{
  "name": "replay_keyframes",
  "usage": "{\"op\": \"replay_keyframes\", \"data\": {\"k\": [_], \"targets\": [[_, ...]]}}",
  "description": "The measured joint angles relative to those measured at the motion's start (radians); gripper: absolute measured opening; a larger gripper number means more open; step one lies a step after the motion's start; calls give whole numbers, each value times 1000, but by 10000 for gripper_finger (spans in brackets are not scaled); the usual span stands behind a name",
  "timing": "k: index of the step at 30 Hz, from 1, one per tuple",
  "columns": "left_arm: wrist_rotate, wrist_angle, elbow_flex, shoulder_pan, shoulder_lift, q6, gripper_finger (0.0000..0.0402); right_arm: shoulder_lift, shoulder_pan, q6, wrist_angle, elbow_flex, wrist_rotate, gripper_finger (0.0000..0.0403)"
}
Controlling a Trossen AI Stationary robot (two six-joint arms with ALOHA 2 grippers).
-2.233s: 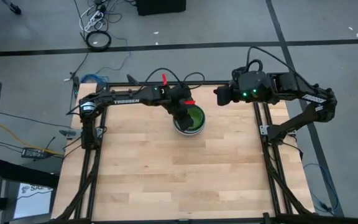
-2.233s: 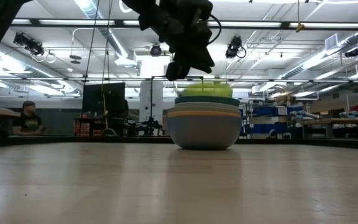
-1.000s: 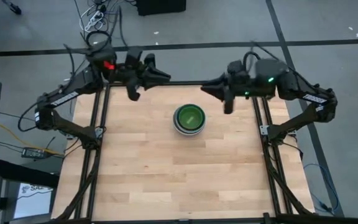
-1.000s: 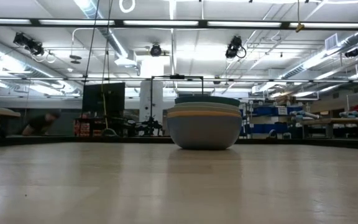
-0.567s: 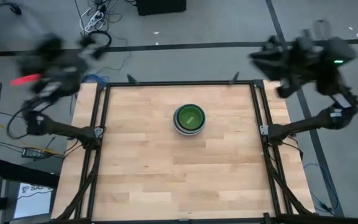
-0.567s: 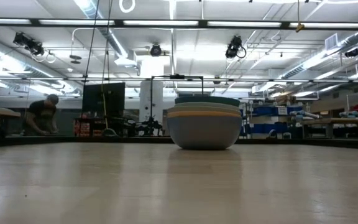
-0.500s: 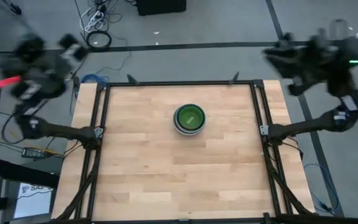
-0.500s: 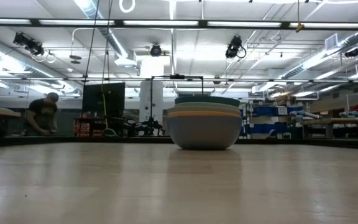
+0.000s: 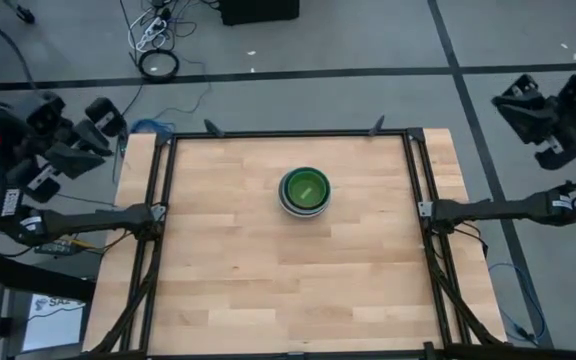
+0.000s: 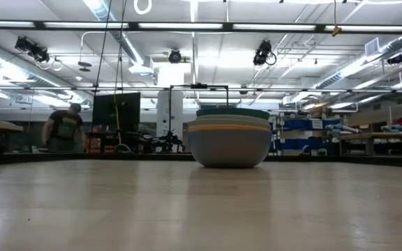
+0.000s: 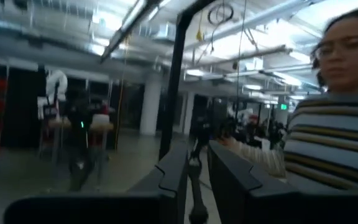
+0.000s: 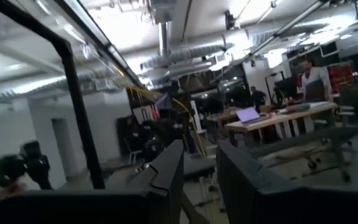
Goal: Nest bowls inside each other
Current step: Return to Home Position
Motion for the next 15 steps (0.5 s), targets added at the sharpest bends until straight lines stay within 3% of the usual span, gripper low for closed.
{"op": "replay_keyframes", "data": {"k": [5, 10, 13, 15], "targets": [[123, -30, -1, 0, -29, -23, 71, -30, 0, 25, 33, 2, -47, 87], [152, 82, 1, 0, -52, -45, 71, -37, 0, 1, 21, 1, -56, 86], [194, 17, -1, 0, -81, -10, 71, -39, 0, -29, -85, 1, -85, 84], [164, -35, -1, 0, -111, 48, 71, -36, 0, -34, -125, -17, -85, 83]]}}
